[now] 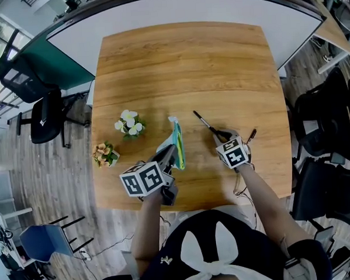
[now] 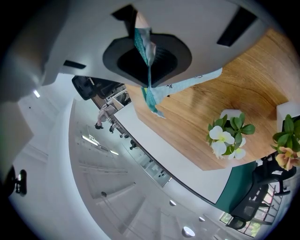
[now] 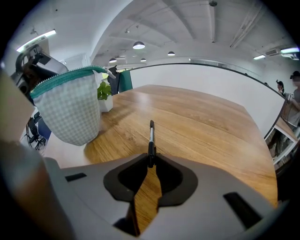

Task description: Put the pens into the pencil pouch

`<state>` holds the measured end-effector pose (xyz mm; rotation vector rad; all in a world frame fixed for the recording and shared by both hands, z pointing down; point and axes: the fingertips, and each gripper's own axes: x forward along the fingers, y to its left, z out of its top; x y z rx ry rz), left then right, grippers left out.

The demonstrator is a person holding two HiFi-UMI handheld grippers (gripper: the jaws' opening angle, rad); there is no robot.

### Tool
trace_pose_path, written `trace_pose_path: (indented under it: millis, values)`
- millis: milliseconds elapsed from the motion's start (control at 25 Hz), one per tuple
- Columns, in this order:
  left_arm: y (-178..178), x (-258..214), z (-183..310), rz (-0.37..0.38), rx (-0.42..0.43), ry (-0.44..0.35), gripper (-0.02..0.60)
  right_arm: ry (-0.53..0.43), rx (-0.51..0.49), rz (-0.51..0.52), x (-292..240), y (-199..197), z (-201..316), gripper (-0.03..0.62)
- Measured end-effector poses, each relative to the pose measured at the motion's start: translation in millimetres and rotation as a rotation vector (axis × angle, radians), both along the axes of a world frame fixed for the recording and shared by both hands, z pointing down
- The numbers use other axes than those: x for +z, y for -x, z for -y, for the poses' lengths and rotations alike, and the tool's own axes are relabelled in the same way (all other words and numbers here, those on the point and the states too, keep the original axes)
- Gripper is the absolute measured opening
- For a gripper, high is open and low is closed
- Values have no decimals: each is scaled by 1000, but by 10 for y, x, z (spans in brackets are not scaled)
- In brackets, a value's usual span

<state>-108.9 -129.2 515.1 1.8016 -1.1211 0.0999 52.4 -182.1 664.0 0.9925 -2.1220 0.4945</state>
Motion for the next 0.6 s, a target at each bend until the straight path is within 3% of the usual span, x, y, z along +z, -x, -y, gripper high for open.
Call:
trace_pose_path:
  millis: [600]
  values:
    - [16, -90, -110, 1, -2, -26, 37, -100, 31, 84, -613, -13, -263, 63]
